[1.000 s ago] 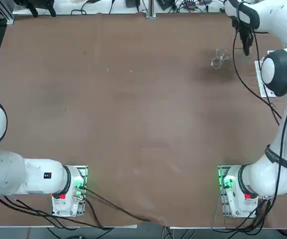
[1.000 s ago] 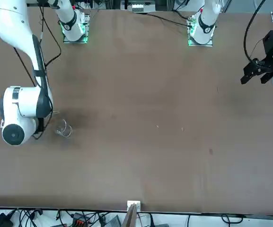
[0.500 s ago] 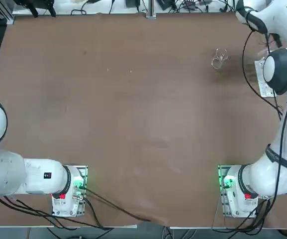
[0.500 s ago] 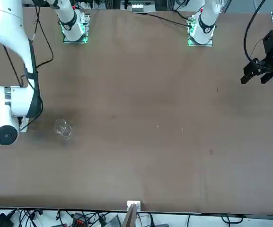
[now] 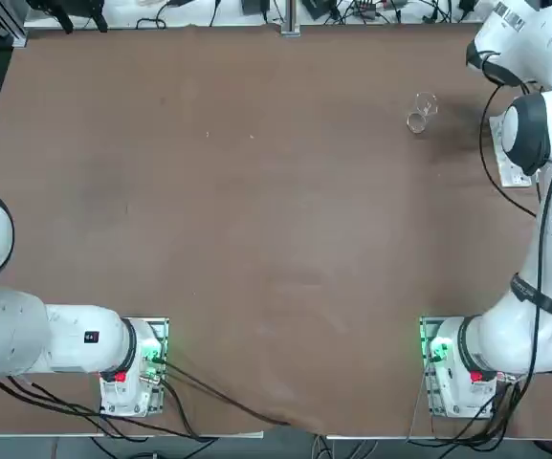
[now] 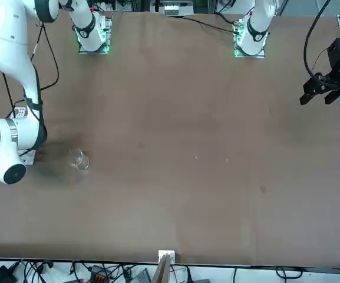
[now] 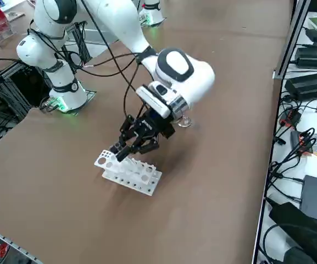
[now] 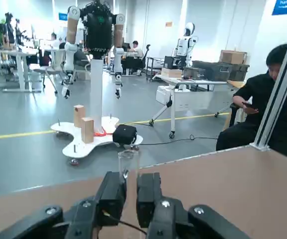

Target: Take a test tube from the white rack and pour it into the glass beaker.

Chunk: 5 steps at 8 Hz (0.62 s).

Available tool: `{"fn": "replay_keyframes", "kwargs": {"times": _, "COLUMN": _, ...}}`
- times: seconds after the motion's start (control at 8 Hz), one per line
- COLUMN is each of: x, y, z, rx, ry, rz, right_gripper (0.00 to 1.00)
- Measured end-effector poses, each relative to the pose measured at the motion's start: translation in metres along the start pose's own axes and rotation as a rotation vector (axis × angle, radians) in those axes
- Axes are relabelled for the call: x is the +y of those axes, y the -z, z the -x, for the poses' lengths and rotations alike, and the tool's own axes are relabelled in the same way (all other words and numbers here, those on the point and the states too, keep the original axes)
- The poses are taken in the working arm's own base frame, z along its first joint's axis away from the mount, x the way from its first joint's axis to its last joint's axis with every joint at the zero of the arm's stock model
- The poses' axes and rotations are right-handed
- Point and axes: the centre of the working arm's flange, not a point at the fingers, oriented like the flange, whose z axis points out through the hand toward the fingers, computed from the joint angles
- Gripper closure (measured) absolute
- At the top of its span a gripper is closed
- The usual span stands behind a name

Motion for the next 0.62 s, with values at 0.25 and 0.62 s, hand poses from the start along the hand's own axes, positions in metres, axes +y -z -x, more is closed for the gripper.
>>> {"fn": "replay_keyframes", "kwargs": {"times": 0.25, "x": 0.003, "y": 0.013, "z": 0.01, "rx": 0.005, "ry": -0.079, "rz": -0.019, "right_gripper": 0.81}}
{"fn": "replay_keyframes", "kwargs": {"times": 0.62, "x": 0.008, "y": 0.02, "z": 0.026, "rx": 0.024, "ry": -0.124, "rz": -0.023, "right_gripper": 0.81}}
